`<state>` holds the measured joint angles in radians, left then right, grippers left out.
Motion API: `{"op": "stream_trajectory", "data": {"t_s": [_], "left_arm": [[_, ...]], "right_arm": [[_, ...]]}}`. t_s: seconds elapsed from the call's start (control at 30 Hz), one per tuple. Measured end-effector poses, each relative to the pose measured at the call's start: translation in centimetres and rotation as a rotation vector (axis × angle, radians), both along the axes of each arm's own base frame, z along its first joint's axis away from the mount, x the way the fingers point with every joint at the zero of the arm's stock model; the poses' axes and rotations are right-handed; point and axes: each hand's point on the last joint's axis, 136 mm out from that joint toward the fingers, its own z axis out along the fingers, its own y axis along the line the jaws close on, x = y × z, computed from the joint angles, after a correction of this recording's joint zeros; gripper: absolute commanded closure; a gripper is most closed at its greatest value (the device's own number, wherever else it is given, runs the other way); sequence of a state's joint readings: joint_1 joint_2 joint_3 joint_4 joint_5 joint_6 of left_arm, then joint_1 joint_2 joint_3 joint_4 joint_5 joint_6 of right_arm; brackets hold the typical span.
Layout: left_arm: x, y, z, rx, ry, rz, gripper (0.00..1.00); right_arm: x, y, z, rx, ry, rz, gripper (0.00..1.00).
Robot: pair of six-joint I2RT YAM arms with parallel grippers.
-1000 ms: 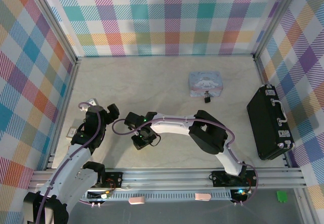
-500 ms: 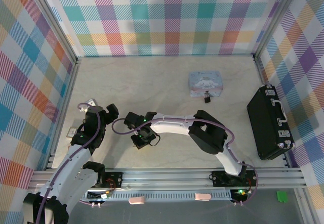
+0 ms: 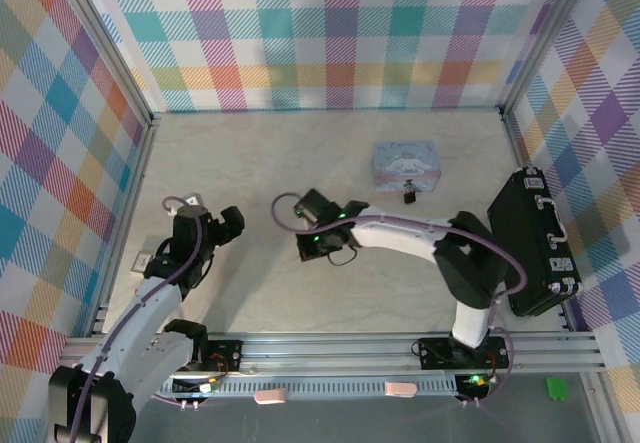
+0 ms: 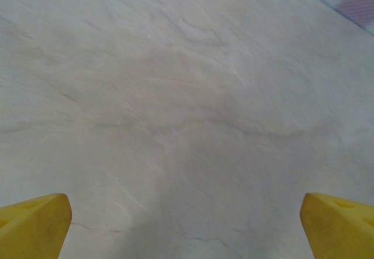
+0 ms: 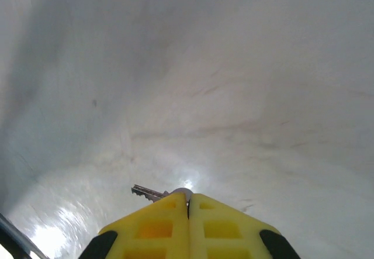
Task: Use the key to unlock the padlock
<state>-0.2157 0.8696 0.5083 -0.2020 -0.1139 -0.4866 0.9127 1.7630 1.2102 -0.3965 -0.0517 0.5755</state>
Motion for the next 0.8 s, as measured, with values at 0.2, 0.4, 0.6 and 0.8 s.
{"op": "stream_trajectory", "data": {"t_s": [0.2,0.4,0.6,0.8], "left_arm": [[1.8,-5.0,1.8,-0.188,0.013,-0.141,0.0],[2.9,-9.5,1.4,-0.407,0.1,-0.18,0.08],[3.0,-14.0,0.6,-0.654,0.191,-0.138,0.23],[2.8,-16.5,2.1,-0.798,0.187,-0.117,0.35]], "right_arm": [[4.5,-4.5,3.0,0.196,-0.054,-0.232,1.0],[6.2,-4.9,6.2,0.356,-0.117,-0.342,1.0],[7.0,-4.6,7.1,0.501,-0.132,-0.443,1.0],[6.7,-2.8,7.7,0.57,-0.143,-0.453,1.0]]}}
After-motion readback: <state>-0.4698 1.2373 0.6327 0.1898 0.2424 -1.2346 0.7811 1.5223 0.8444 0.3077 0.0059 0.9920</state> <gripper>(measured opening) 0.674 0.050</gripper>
